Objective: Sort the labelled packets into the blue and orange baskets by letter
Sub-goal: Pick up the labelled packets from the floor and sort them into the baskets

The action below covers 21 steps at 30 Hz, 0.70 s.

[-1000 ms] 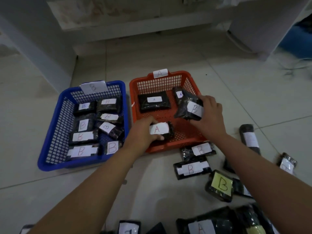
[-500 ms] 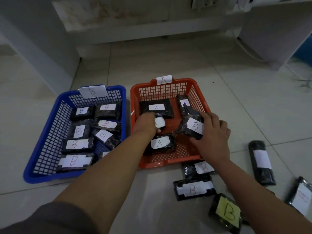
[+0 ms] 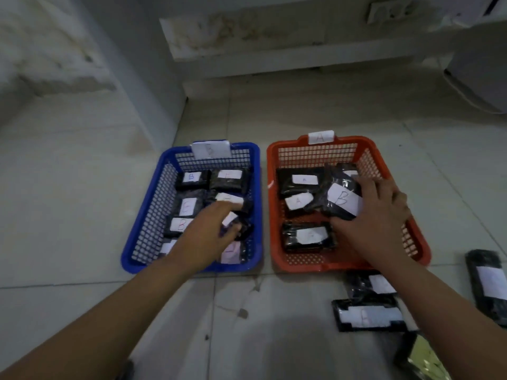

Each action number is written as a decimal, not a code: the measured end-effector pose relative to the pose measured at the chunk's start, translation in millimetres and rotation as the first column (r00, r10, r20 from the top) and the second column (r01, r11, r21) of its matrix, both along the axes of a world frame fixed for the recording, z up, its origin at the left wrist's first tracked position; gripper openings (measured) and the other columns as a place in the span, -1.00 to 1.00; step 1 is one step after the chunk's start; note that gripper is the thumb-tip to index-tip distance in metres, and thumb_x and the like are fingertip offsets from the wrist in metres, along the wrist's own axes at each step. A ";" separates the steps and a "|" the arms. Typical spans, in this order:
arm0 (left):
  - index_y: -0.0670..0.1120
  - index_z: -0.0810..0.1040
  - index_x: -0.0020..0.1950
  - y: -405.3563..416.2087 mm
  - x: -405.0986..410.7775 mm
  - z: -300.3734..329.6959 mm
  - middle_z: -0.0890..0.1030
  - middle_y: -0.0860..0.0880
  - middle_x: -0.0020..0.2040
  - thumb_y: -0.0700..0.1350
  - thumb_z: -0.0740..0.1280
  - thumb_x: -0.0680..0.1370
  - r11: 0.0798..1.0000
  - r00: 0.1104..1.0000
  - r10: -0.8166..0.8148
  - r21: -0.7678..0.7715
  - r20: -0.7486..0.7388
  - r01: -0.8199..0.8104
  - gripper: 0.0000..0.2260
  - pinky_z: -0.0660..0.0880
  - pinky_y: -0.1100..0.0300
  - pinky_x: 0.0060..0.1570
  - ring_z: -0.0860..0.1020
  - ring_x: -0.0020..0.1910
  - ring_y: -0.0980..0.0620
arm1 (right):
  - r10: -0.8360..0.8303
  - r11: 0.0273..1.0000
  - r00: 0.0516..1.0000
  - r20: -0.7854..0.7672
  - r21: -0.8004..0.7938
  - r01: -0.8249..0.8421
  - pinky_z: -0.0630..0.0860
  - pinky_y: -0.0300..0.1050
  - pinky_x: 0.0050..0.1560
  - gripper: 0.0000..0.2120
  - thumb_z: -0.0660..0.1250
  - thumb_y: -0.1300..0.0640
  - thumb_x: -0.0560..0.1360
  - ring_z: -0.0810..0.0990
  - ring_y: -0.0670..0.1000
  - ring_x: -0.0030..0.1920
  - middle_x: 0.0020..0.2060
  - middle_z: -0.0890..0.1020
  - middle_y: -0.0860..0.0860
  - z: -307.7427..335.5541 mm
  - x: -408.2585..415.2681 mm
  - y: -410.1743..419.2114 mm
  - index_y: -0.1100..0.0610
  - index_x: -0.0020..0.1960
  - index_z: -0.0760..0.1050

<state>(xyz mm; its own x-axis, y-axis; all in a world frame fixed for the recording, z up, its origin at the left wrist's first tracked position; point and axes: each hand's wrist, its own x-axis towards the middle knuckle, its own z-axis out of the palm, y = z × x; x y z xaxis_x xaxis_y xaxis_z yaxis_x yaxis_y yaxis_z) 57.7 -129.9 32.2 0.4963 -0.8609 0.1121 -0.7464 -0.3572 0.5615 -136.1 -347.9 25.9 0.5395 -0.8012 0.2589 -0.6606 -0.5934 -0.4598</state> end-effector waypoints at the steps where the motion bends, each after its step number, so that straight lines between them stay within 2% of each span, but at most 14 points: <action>1: -0.05 0.47 0.31 26.0 4.5 -6.7 0.52 0.02 0.22 -0.03 0.31 0.55 0.999 0.997 0.023 0.027 0.073 -0.025 -0.67 0.44 0.14 0.20 0.44 0.14 0.15 | 0.036 0.999 0.999 0.020 0.026 -0.037 0.24 0.14 0.23 -0.20 0.51 -0.07 0.19 0.32 0.26 0.23 0.28 0.37 0.11 3.5 14.4 9.5 0.03 0.35 0.30; 3: -0.05 0.51 0.26 69.2 12.0 -23.0 0.54 -0.01 0.20 0.17 0.18 0.54 0.991 0.964 0.073 0.091 0.256 -0.099 -0.59 0.44 -0.02 0.20 0.49 0.16 0.04 | 0.098 0.991 0.993 0.064 0.090 -0.103 0.23 0.09 0.26 -0.21 0.51 -0.06 0.19 0.32 0.21 0.25 0.28 0.37 0.06 7.6 44.6 30.8 -0.01 0.35 0.29; 5: 0.00 0.49 0.30 96.9 20.1 -33.0 0.48 -0.03 0.31 0.33 0.04 0.51 0.961 0.927 0.162 0.160 0.337 -0.226 -0.43 0.28 -0.18 0.33 0.42 0.32 -0.08 | 0.159 0.977 0.981 0.107 0.129 -0.173 0.22 0.00 0.22 -0.22 0.52 -0.05 0.19 0.32 0.17 0.22 0.26 0.36 0.03 8.4 73.8 52.8 -0.03 0.34 0.31; 7: 0.08 0.36 0.41 111.1 24.6 -33.5 0.28 -0.03 0.48 0.44 -0.06 0.44 0.911 0.916 0.253 0.243 0.312 -0.335 -0.31 0.03 -0.24 0.40 0.19 0.48 -0.13 | 0.223 0.961 0.968 0.113 0.141 -0.238 0.20 -0.07 0.17 -0.22 0.52 -0.03 0.19 0.32 0.15 0.21 0.25 0.36 0.03 8.4 99.6 74.3 -0.03 0.35 0.31; 9: 0.16 0.14 0.50 116.1 25.9 -35.6 0.03 -0.01 0.56 0.53 -0.19 0.33 0.859 0.917 0.317 0.336 0.243 -0.386 -0.17 -0.16 -0.22 0.42 -0.09 0.53 -0.12 | 0.276 0.939 0.954 0.116 0.177 -0.293 0.20 -0.06 0.21 -0.21 0.53 0.00 0.21 0.30 0.16 0.24 0.29 0.34 0.03 6.6 122.2 94.1 -0.02 0.37 0.30; 12: 0.12 -0.02 0.54 115.9 22.4 -43.1 -0.10 -0.06 0.57 0.55 -0.36 0.25 0.830 0.909 0.352 0.376 0.223 -0.413 -0.05 -0.28 -0.20 0.42 -0.28 0.51 -0.12 | 0.319 0.923 0.945 0.077 0.202 -0.328 0.20 0.00 0.31 -0.20 0.52 0.01 0.23 0.28 0.16 0.31 0.32 0.33 0.05 1.2 150.2 119.0 0.00 0.39 0.26; 17: -0.05 0.00 0.56 114.5 22.6 -51.7 -0.08 -0.19 0.55 0.53 -0.31 0.33 0.843 0.881 0.399 0.275 0.255 -0.462 -0.03 -0.28 -0.13 0.42 -0.20 0.52 -0.17 | 0.345 0.919 0.939 0.003 0.204 -0.338 0.22 0.01 0.31 -0.17 0.53 0.02 0.25 0.27 0.17 0.32 0.36 0.31 0.04 -18.7 176.3 143.4 0.01 0.43 0.22; 21: -0.15 -0.04 0.55 113.8 23.9 -52.8 -0.11 -0.20 0.55 0.54 -0.27 0.33 0.829 0.872 0.413 0.288 0.263 -0.479 0.01 -0.31 -0.10 0.41 -0.23 0.52 -0.14 | 0.292 0.943 0.955 -0.049 0.181 -0.279 0.22 0.03 0.34 -0.16 0.52 0.05 0.26 0.27 0.18 0.32 0.36 0.31 0.07 -29.5 184.2 149.5 0.04 0.44 0.22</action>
<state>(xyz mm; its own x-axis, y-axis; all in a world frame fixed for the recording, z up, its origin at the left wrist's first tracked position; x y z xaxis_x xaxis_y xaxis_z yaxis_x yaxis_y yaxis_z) 81.6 -16.1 -20.6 0.8344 -0.5510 -0.0143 -0.5352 -0.8161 0.2178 48.1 -198.3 -3.6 0.7647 -0.6391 0.0826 -0.5111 -0.6794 -0.5265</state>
